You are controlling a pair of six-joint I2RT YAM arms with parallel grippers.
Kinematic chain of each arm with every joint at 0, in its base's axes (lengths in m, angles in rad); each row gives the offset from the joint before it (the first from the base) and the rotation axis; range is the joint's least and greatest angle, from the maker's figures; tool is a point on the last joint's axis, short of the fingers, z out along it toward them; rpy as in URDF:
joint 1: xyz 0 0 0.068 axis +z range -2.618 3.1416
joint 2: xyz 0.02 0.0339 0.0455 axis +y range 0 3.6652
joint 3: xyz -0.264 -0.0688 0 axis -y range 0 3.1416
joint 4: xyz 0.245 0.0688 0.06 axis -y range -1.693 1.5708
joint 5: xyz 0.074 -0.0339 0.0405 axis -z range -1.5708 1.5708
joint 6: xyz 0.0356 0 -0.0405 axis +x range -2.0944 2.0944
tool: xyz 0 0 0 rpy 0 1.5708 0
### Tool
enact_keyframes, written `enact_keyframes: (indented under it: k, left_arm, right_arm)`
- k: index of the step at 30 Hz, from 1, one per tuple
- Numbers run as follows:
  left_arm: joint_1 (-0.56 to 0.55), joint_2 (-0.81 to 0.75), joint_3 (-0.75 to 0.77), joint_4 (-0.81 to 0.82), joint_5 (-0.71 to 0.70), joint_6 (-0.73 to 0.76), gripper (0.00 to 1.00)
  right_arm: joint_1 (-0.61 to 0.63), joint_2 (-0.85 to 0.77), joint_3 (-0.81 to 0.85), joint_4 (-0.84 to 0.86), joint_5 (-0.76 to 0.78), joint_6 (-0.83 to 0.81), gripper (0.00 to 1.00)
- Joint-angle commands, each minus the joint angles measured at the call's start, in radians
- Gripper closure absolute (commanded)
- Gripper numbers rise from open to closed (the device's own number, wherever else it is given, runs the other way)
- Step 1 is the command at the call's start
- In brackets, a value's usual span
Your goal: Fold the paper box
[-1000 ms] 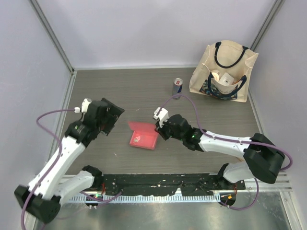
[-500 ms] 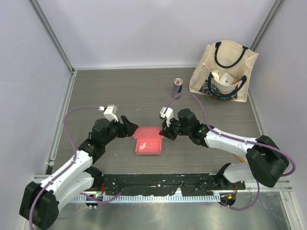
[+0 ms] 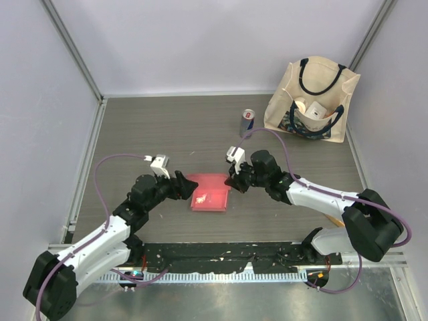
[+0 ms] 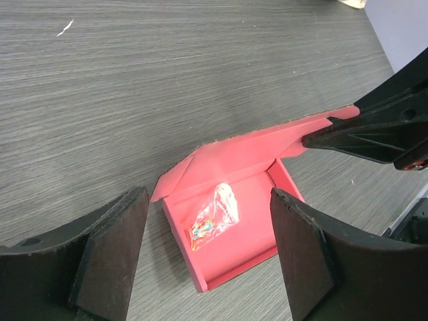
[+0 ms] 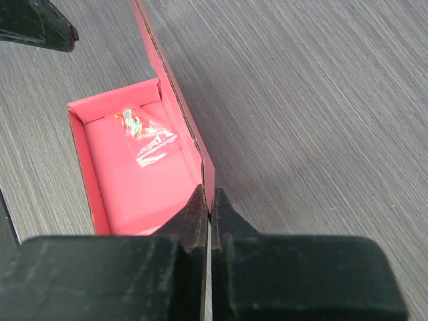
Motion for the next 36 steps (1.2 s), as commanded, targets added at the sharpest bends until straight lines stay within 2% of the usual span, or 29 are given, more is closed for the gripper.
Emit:
enact_keyframes:
  k: [1, 4, 9, 15, 20, 30, 34, 35, 36]
  left_arm:
    - [-0.002, 0.027, 0.006, 0.088, -0.016, 0.02, 0.25]
    - [-0.003, 0.041, 0.008, 0.098, -0.026, 0.02, 0.3]
    - [-0.003, 0.091, 0.029, 0.109, -0.048, 0.046, 0.14]
    - [-0.003, 0.16, 0.028, 0.198, 0.01, 0.088, 0.14]
    - [-0.003, 0.156, 0.012, 0.244, 0.033, 0.103, 0.37]
    - [-0.008, 0.167, 0.031, 0.217, 0.06, 0.109, 0.69]
    - [-0.043, 0.147, 0.051, 0.168, -0.028, 0.128, 0.81]
    - [-0.052, 0.147, 0.058, 0.157, -0.051, 0.141, 0.89]
    - [-0.076, 0.157, 0.08, 0.142, -0.101, 0.147, 0.92]
  right_arm:
    - [-0.008, -0.044, 0.004, 0.06, -0.009, -0.005, 0.99]
    - [-0.008, -0.049, 0.002, 0.065, -0.015, -0.002, 0.99]
    - [-0.01, -0.047, 0.002, 0.064, -0.033, -0.002, 0.99]
    - [-0.011, -0.055, 0.001, 0.07, -0.056, 0.001, 0.99]
    - [-0.013, -0.044, 0.005, 0.068, -0.052, 0.003, 0.99]
    - [-0.011, -0.052, -0.006, 0.116, 0.027, 0.03, 0.99]
    - [0.005, -0.049, -0.012, 0.172, 0.127, 0.065, 0.99]
    - [0.019, -0.04, -0.012, 0.2, 0.183, 0.078, 0.99]
    - [0.031, -0.032, -0.007, 0.209, 0.23, 0.088, 0.99]
